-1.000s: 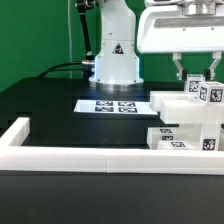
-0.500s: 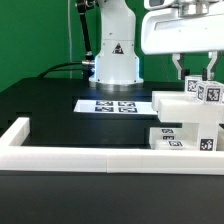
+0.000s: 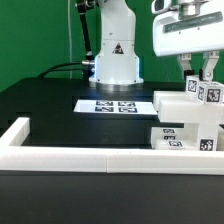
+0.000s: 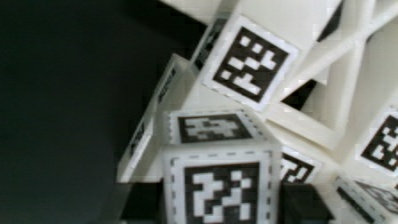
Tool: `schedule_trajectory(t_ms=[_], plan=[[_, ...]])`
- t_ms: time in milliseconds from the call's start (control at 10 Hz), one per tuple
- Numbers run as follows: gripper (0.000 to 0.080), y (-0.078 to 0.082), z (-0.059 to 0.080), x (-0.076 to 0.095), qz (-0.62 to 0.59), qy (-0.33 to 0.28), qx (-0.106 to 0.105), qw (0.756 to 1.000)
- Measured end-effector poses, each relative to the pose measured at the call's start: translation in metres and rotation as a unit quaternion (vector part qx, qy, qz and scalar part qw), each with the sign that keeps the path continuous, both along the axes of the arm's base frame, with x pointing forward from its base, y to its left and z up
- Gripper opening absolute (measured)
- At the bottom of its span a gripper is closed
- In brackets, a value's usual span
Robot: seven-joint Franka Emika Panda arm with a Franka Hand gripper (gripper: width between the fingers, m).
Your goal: Assemble chair
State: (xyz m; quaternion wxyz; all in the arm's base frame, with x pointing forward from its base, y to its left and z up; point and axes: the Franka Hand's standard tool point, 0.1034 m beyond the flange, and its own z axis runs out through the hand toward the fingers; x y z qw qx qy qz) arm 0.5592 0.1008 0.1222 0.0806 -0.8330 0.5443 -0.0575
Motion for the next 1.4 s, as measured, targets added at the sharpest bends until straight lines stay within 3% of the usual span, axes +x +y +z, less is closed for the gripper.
schedule_trajectory(t_ms=[200,700,800,900,1000,1100,1200,1400], plan=[[0.0288,0.0021,-0.0002,0.0003,-0.086,0.006,0.022,0.996],[0.0288,0.0052,-0.0002,0.0006,-0.224,0.016,0.055,0.973],[0.0288,0.0053,-0.0002,0.0006,-0.207,0.015,0.052,0.977],[0.0369,0.0051,-0.0002,0.0005,-0.188,0.013,0.048,0.981],[0.0519,0.0041,-0.0009,-0.0003,-0.148,0.013,0.04,0.988],[0.0519,0.0038,-0.0013,-0.0011,-0.107,0.014,0.032,0.994],[0.0623,0.0043,-0.0013,-0.0011,-0.048,0.009,0.018,0.999],[0.0644,0.0022,-0.0006,0.0003,0.06,-0.002,-0.004,0.998]])
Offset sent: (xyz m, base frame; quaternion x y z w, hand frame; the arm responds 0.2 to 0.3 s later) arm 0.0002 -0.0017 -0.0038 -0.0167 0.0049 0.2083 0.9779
